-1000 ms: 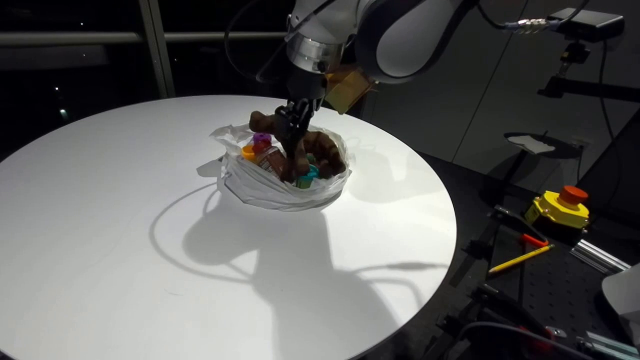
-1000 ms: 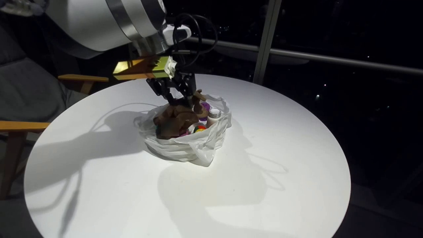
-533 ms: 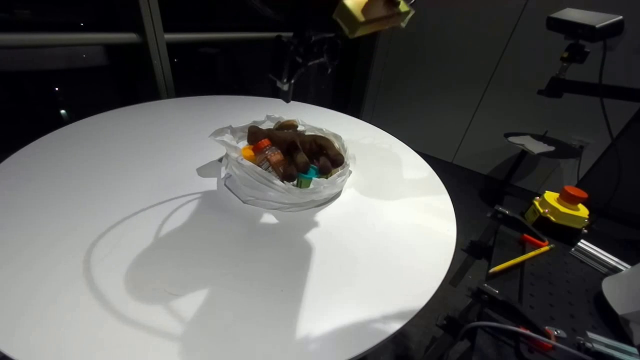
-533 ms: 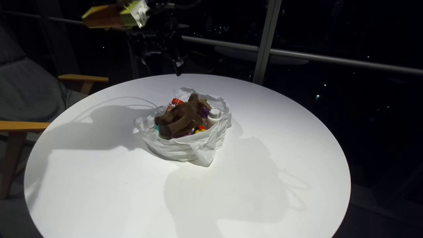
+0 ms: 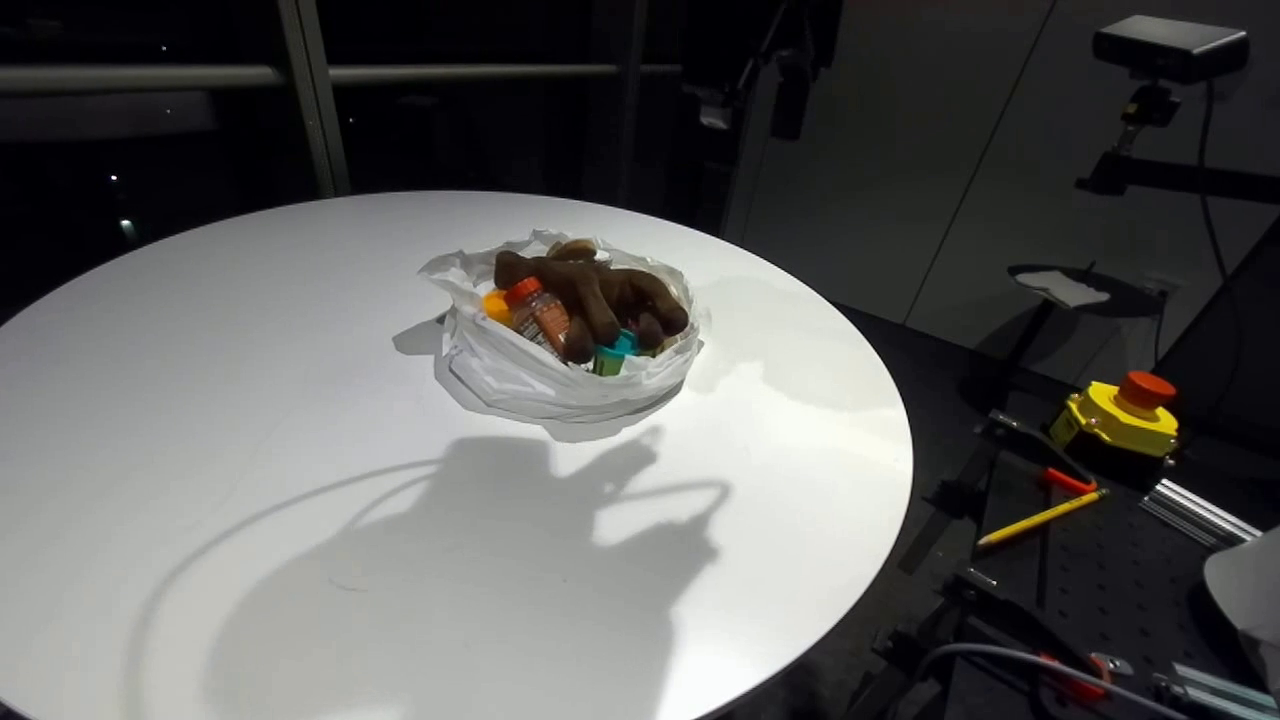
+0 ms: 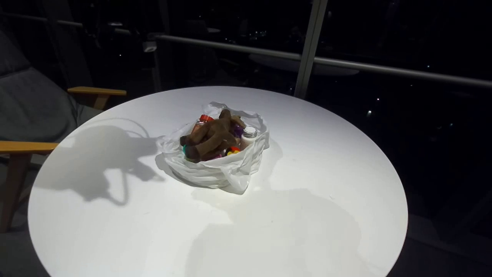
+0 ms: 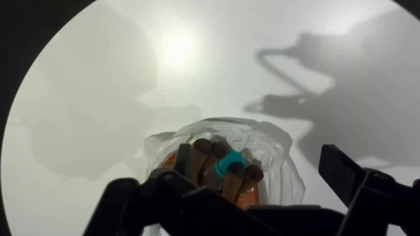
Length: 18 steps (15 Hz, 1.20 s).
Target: Put all the objects on the table into the plastic bag
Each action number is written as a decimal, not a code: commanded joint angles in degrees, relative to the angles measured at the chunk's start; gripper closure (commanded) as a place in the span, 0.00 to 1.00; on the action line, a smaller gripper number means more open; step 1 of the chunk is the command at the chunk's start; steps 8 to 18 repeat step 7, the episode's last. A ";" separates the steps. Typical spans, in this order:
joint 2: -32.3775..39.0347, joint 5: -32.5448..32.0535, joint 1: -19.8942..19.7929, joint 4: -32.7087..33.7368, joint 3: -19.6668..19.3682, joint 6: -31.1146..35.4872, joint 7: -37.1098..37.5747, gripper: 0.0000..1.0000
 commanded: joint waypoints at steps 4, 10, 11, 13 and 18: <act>-4.42 6.66 -3.02 -5.99 2.42 -1.63 -8.03 0.00; -4.72 6.71 -3.07 -6.42 2.40 -1.63 -8.40 0.00; -4.72 6.71 -3.07 -6.42 2.40 -1.63 -8.40 0.00; -4.72 6.71 -3.07 -6.42 2.40 -1.63 -8.40 0.00; -4.72 6.71 -3.07 -6.42 2.40 -1.63 -8.40 0.00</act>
